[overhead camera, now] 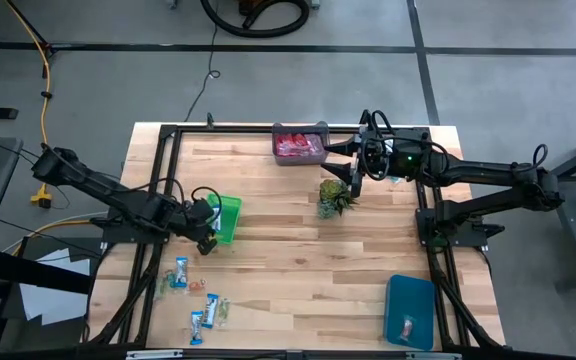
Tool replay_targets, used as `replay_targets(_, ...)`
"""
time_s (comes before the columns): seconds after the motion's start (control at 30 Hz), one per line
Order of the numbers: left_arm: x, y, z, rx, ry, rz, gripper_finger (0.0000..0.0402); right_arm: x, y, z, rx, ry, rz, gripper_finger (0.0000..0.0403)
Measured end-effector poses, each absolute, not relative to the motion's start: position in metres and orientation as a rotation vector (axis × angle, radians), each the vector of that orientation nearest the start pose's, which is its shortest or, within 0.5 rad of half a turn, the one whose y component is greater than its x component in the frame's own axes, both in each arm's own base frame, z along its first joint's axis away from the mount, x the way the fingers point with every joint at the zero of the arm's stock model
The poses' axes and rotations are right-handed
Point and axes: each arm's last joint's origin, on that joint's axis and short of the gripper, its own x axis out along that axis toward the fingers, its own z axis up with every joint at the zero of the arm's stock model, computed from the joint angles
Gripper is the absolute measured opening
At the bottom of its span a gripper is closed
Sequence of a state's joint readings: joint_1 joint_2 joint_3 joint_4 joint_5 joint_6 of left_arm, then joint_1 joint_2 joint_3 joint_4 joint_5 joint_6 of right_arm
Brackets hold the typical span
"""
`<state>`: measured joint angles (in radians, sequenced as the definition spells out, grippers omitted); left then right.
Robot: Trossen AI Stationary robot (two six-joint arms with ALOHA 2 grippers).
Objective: Sort candy
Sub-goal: Put the white candy into the green bin
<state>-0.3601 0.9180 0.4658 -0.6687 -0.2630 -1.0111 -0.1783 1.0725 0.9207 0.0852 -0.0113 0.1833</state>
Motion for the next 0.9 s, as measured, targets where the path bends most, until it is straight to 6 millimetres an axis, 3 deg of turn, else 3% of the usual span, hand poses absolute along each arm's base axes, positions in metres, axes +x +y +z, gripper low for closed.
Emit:
replay_targets(0.63,0.163,-0.031,0.142,-0.504,1.239,0.440,0.0000,0.238,-0.042,0.351,0.189,0.050,-0.173,0.0250)
replay_targets(0.9,0.165,-0.028,0.137,-0.496,1.289,0.399,0.0001,0.238,-0.043,0.351,0.189,0.050,-0.173,0.0250)
